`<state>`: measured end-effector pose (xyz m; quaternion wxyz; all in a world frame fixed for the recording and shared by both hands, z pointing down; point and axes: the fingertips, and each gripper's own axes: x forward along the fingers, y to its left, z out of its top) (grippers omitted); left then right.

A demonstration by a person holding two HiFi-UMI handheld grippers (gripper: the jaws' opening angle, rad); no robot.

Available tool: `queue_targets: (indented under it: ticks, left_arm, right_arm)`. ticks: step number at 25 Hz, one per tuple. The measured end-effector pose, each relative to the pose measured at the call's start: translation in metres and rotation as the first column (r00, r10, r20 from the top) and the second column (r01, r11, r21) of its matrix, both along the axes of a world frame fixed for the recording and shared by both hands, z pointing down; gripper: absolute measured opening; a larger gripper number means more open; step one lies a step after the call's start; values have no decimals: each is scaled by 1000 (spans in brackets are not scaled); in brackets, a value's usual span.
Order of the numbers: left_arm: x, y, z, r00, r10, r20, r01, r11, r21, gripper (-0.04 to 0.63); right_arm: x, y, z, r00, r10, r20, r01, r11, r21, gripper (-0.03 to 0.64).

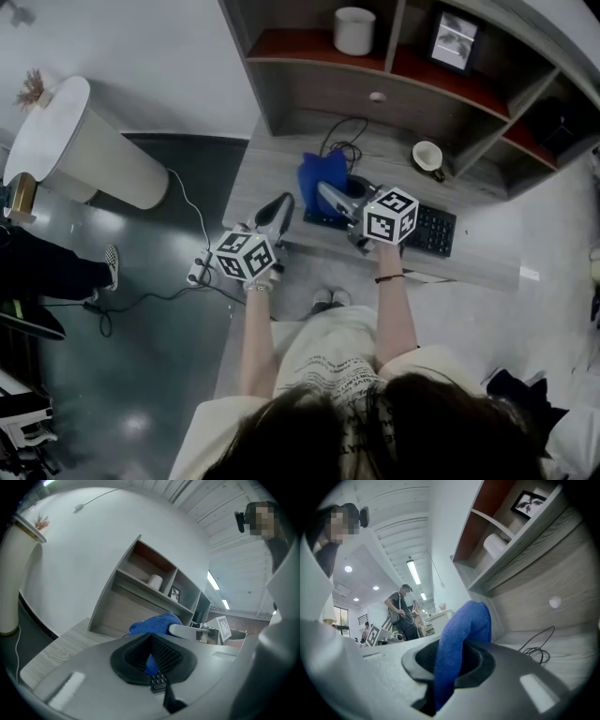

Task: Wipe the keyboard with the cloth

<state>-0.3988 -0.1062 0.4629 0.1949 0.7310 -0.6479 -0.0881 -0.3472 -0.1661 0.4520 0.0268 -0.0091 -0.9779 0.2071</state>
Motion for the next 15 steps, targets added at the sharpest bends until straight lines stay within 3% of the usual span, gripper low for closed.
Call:
queue_targets:
  ticks: [15]
  left_arm:
    - [12, -8, -9, 1000, 16, 27, -16, 1000, 18, 5]
  right_arm:
    - [9, -6, -9, 1000, -6, 26, 5, 1000, 21, 58]
